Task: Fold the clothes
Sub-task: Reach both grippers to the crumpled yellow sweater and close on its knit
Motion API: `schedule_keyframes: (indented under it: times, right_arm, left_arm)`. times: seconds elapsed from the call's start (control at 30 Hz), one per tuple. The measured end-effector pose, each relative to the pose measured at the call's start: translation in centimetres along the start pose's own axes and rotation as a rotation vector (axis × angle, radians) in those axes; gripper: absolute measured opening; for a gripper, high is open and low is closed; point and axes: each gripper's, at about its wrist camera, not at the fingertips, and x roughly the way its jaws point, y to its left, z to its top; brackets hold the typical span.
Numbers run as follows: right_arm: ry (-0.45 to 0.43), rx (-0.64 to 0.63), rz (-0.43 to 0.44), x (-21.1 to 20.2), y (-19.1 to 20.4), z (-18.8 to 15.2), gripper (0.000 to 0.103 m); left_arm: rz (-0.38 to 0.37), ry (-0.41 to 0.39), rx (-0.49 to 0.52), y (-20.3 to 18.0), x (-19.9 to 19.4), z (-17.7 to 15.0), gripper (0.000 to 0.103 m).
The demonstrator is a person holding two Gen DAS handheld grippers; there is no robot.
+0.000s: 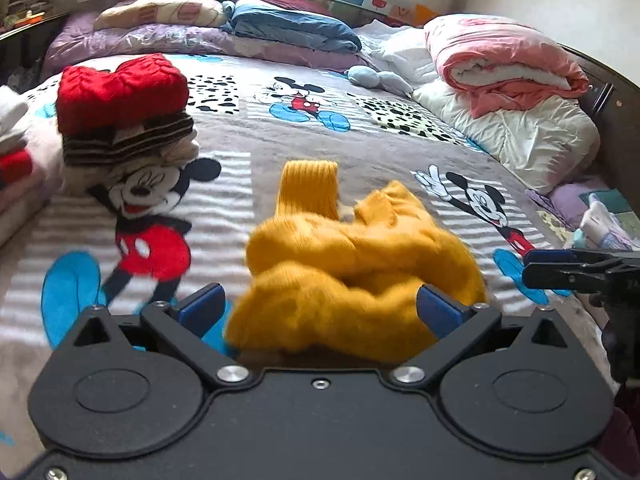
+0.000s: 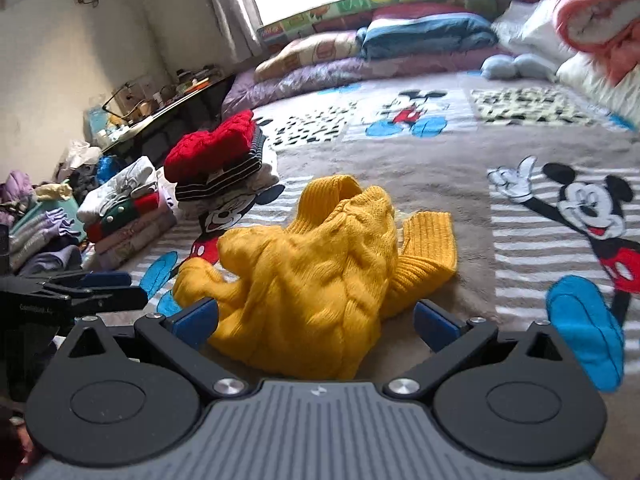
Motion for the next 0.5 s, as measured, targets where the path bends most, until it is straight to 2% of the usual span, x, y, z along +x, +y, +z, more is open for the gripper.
schedule_keyframes:
  times: [0.1,0.27,0.33,0.4,0.5]
  right_arm:
    - [0.028,-0.032,-0.015,1.6,-1.0,1.7,0.103]
    - [0.068,-0.003,0.048,4.8,-3.3,4.0,0.101]
    - [0.080,0.011,0.069,6.3,-3.9,4.9,0.094]
    - [0.092,0.026,0.090,7.7,-4.6,5.8,0.082]
    - [0.110,0.047,0.121,9.8,-5.6,7.2,0.076]
  left_arm:
    - [-0.028,0.018,0.009,0.8,1.7,1.6,0.102]
    - [-0.056,0.057,0.049,1.8,4.6,3.3,0.099]
    - [-0.080,0.081,0.054,2.4,6.0,4.0,0.095]
    - [-0.097,0.108,0.048,3.1,7.3,4.6,0.090]
    - [-0.141,0.149,0.028,4.0,9.0,5.4,0.085]
